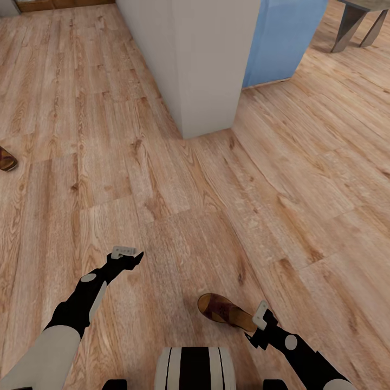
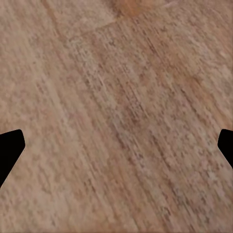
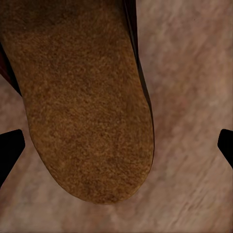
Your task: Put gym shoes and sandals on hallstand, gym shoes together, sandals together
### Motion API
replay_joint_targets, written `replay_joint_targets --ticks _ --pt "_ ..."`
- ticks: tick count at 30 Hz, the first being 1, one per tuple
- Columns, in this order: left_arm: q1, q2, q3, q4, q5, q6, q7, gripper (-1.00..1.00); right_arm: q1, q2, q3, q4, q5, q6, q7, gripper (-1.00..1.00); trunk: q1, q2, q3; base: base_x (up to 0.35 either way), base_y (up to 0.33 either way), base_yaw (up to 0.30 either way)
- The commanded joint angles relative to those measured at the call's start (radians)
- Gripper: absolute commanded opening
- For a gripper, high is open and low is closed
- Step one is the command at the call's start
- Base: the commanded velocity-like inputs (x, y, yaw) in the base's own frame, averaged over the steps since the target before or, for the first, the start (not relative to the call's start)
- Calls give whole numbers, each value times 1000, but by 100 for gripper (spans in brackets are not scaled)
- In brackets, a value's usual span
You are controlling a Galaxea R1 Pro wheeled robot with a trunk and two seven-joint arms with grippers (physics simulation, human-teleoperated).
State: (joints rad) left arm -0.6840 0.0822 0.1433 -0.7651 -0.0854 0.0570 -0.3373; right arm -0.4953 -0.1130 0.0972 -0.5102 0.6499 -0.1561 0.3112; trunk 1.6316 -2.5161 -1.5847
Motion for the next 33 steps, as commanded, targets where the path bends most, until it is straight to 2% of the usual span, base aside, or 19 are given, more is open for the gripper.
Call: replay_joint_targets --ticks 1,7,11,13,31,32,33 --pt "0 -1 5 -2 -9 5 -8 100 0 -1 1 -1 10 -4 0 100 0 0 -1 2 1 0" --pt "0 -1 4 -2 -8 8 -8 100 0 -1 1 -1 10 -3 0 100 0 0 -1 0 0 0" --pt "0 -1 5 -2 -7 10 -8 100 0 -1 1 -1 10 -3 0 100 2 -1 -20 0 0 0" --pt "0 0 5 -2 -7 10 -8 100 0 -1 1 -1 10 -3 0 100 2 -1 -22 0 0 0" --pt "0 0 6 -2 -5 9 -8 100 0 -1 1 -1 10 -3 0 100 2 -1 -25 0 0 0" --pt "-1 0 6 -2 -5 9 -8 100 0 -1 1 -1 10 -3 0 -100 2 -1 -25 0 0 0" --pt "0 0 6 -2 -5 9 -8 100 0 -1 1 -1 10 -3 0 -100 2 -1 -25 0 0 0"
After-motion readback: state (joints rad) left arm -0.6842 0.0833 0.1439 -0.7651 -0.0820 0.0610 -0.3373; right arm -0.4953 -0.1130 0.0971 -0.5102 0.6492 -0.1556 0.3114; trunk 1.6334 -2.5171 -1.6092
